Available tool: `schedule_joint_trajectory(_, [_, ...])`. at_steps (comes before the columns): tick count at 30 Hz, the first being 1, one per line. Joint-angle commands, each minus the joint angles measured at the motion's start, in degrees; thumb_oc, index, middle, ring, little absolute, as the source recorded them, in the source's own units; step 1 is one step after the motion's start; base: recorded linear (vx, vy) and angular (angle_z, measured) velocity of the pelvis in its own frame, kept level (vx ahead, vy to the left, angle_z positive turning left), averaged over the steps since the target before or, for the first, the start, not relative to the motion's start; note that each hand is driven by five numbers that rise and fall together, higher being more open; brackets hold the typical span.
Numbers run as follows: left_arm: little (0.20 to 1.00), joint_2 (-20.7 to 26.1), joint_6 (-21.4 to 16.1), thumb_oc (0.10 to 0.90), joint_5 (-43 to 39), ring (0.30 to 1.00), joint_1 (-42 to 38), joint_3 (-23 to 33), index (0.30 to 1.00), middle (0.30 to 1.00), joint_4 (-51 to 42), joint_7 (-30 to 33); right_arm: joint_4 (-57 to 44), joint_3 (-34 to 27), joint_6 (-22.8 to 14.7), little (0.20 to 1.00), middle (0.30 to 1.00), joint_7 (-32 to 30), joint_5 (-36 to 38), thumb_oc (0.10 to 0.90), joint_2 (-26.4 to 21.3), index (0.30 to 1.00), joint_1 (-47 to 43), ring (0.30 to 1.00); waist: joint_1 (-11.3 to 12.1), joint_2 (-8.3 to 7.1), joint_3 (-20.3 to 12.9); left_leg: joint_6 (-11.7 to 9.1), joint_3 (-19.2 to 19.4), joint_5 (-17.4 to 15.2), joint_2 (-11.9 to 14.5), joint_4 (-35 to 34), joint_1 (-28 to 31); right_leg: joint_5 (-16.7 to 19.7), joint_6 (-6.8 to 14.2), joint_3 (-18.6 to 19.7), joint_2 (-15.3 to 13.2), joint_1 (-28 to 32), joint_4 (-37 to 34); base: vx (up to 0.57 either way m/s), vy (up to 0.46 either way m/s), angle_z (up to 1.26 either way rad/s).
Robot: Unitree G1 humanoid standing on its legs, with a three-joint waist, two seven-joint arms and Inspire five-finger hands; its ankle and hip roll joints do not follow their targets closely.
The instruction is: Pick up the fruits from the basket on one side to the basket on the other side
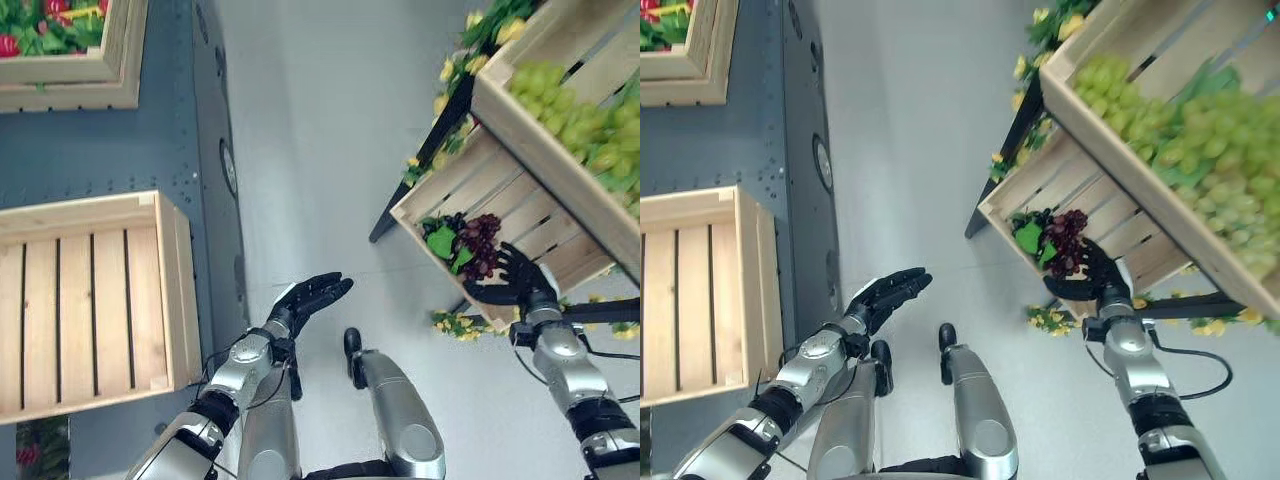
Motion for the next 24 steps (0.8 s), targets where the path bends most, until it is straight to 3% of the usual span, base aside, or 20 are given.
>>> schedule_joint_trajectory(1, [0.9,-3.46,-1.99,0.8,2.89,0.9,0.57,-0.59,0.9,0.9,0.29,-1.71,-1.16,-0.01,-6.29,0.9,0.9,3.01,-1.07,0.8,-1.64,0.9,-2.53,0.9,0.65,-0.53,-7.95,1.38,4.09,-5.76,-0.9,-1.37,4.9,-1.07,-1.41,-0.6,1.41,5.77,-2.74,0.05,0.027,-0.06])
schedule_joint_trajectory(7, [0.9,-5.19,-0.71,0.8,4.61,0.9,3.83,-0.34,0.9,0.9,6.52,-0.79,-0.18,2.7,-5.9,0.9,0.9,6.09,-1.34,0.8,2.99,0.9,0.28,0.9,0.13,0.4,-12.5,0.81,4.73,-2.24,-1.87,-12.18,12.32,0.9,-0.24,1.07,1.17,11.88,-10.6,0.09,0.03,-0.02])
schedule_joint_trajectory(15, [0.9,-7.35,-2.89,0.8,7.34,0.9,9.05,0.83,0.9,0.9,15.68,-0.94,9.96,6.62,-7.34,0.9,0.9,8.0,-2.12,0.8,13.08,0.9,5.15,0.9,1.13,2.57,-20.19,-0.02,2.38,3.61,-3.45,-26.8,19.68,4.26,0.86,2.19,0.96,17.44,-19.78,0.13,0.01,-0.02])
schedule_joint_trajectory(21, [0.9,-8.46,-5.28,0.8,11.55,0.9,11.55,1.16,0.9,0.9,23.2,-1.67,18.13,8.07,-10.33,0.9,0.9,7.97,0.28,0.8,18.59,0.9,5.89,0.9,1.94,4.33,-24.14,-0.56,1.4,6.44,-3.72,-34.29,22.93,6.23,0.88,1.52,0.9,20.31,-25.94,0.09,-0.014,0.04])
schedule_joint_trajectory(24, [0.9,-9.07,-5.31,0.8,14.95,0.9,11.96,1.48,0.9,0.9,25.54,0.08,21.51,8.17,-10.74,0.9,0.9,7.72,0.12,0.8,20.11,0.9,6.12,0.9,1.98,4.95,-25.26,-0.77,1.13,6.38,-3.95,-34.61,22.95,6.84,0.76,1.28,0.95,21.27,-28.24,0.05,-0.01,0.03])
